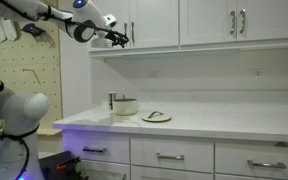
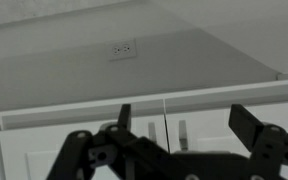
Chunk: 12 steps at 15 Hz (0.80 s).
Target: Close the drawer, uncover the pot and put the lid on the mat, and then open the second overhead cabinet door from the left
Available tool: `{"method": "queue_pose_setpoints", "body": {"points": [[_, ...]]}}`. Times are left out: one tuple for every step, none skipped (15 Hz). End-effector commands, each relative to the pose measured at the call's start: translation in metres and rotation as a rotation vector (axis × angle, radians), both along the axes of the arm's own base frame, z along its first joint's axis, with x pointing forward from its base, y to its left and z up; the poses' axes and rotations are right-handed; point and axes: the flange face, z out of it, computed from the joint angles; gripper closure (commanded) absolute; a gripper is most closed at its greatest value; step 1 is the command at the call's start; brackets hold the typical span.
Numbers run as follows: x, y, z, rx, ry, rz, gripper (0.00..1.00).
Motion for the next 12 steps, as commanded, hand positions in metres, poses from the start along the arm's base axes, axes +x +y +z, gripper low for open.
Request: {"method": "queue_pose_setpoints", "body": {"points": [[0.022,0.008,0.019,-0.01,-0.025,0.027,0.0],[0.027,0.009,0.024,-0.014,-0.035,0.031,0.0],[0.032,0.01,0.027,-0.011,-0.04,0.033,0.0],[0.036,0.011,0.032,-0.01,-0.044,0.037,0.0],[0.041,0.011,0.036,-0.01,-0.05,0.041,0.0],[0.046,0.012,0.039,-0.013,-0.058,0.043,0.0],[0.05,0.012,0.042,-0.016,-0.064,0.046,0.0],[0.055,0.013,0.045,-0.019,-0.074,0.05,0.0],[0.059,0.013,0.048,-0.023,-0.083,0.055,0.0],[0.064,0.014,0.051,-0.026,-0.09,0.061,0.0],[0.069,0.015,0.053,-0.032,-0.097,0.065,0.0],[0.074,0.016,0.055,-0.039,-0.107,0.07,0.0]]}}
